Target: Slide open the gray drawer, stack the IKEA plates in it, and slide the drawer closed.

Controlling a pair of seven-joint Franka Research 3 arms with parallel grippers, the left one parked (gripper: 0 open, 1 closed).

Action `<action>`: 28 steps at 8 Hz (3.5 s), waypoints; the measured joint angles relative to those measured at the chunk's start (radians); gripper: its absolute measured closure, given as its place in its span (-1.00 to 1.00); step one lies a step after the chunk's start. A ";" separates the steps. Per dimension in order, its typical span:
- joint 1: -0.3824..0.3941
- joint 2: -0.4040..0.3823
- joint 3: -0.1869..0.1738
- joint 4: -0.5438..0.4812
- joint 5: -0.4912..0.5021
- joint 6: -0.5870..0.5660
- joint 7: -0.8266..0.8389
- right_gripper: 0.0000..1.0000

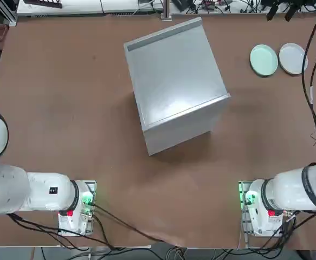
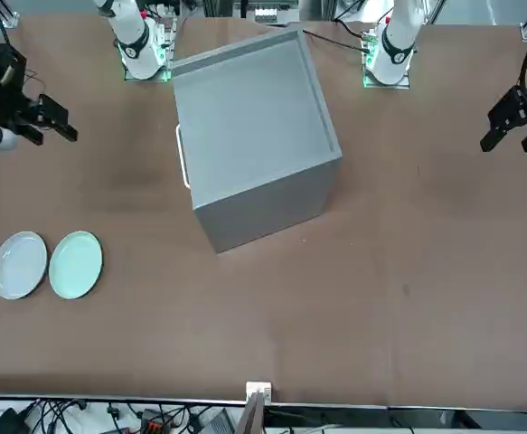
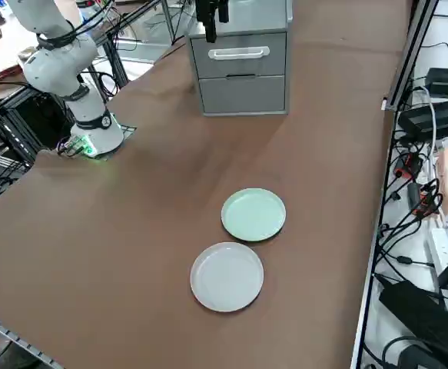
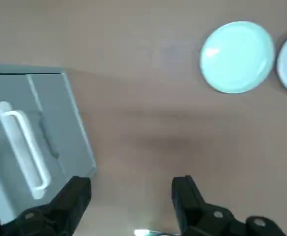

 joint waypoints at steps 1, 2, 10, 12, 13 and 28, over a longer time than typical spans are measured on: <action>0.001 0.006 0.000 -0.002 0.046 0.000 0.000 -1.00; 0.010 0.014 0.001 -0.008 0.091 0.001 0.000 -1.00; 0.211 0.027 0.009 -0.234 0.269 0.312 0.014 -1.00; 0.212 0.028 0.003 -0.293 0.278 0.329 -0.119 -1.00; 0.211 0.028 -0.005 -0.323 0.307 0.338 -0.173 -1.00; 0.238 0.096 -0.001 -0.461 0.460 0.513 -0.378 -1.00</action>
